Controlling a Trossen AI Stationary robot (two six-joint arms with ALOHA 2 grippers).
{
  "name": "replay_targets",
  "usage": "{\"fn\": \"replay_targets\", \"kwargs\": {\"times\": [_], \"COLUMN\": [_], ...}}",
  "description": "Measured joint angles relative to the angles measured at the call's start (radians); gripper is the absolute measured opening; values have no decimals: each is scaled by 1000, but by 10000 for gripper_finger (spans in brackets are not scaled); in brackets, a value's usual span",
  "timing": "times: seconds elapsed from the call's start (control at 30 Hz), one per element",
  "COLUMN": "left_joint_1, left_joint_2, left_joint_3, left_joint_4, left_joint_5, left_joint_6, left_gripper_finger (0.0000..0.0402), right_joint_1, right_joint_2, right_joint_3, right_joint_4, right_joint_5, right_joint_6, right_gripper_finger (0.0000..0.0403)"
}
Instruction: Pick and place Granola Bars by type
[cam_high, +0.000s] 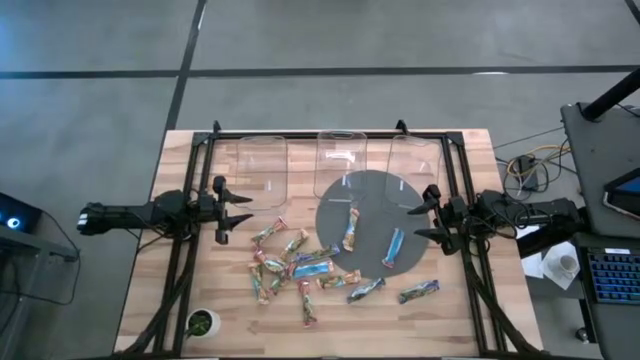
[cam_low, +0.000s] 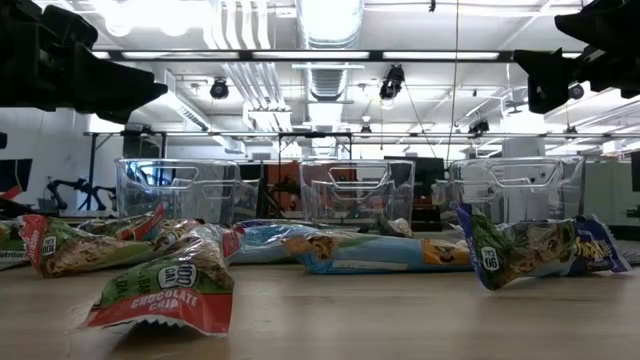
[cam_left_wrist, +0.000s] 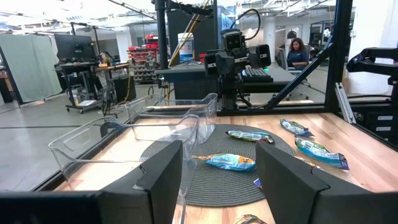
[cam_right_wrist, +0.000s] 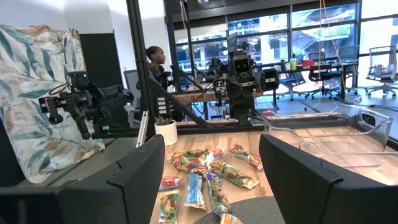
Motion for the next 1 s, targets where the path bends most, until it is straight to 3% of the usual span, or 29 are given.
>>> {"fn": "replay_targets", "kwargs": {"times": [0.83, 0.9, 1.0], "left_joint_1": [0, 0, 0], "left_joint_2": [0, 0, 0], "left_joint_3": [0, 0, 0], "left_joint_4": [0, 0, 0], "left_joint_5": [0, 0, 0], "left_joint_6": [0, 0, 0], "left_gripper_finger": [186, 186, 186], "right_joint_1": [0, 0, 0], "right_joint_2": [0, 0, 0], "right_joint_3": [0, 0, 0], "right_joint_4": [1, 24, 62], "right_joint_5": [0, 0, 0], "right_joint_6": [1, 64, 287], "right_gripper_finger": [249, 246, 243]}}
